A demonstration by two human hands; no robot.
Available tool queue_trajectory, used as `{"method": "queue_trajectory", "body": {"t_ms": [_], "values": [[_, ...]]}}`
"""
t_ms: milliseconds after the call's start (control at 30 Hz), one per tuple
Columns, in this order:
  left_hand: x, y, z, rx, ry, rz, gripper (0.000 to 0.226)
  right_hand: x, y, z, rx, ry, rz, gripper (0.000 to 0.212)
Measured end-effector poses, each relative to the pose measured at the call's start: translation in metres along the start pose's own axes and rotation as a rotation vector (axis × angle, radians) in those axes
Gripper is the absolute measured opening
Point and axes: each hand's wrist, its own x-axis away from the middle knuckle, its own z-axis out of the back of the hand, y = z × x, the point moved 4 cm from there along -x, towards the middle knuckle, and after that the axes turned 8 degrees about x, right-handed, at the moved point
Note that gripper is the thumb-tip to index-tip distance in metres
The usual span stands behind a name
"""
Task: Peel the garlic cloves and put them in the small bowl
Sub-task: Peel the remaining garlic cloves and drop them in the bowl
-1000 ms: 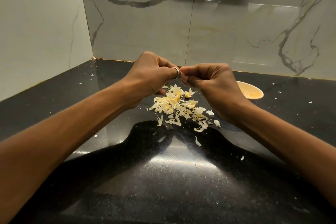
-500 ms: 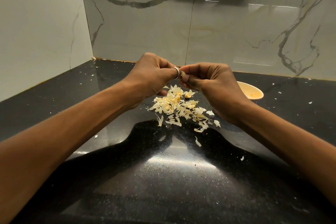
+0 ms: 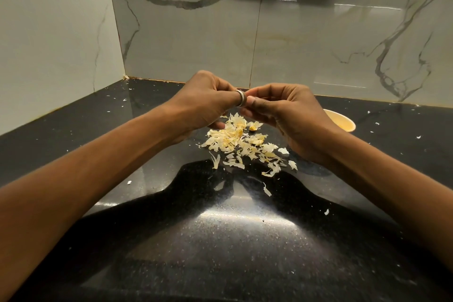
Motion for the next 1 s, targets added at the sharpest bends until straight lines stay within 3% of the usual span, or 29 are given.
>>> {"method": "queue_trajectory", "body": {"t_ms": [567, 800, 1000], "values": [[-0.007, -0.002, 0.013, 0.020, 0.100, 0.044, 0.028, -0.002, -0.004, 0.013, -0.077, 0.139, -0.079, 0.014], [-0.006, -0.004, 0.011, -0.148, 0.088, -0.041, 0.007, -0.001, -0.002, 0.009, -0.014, 0.087, -0.058, 0.015], [-0.007, -0.002, 0.010, -0.341, 0.128, -0.166, 0.015, -0.001, -0.002, 0.007, 0.003, 0.078, -0.044, 0.015]]}}
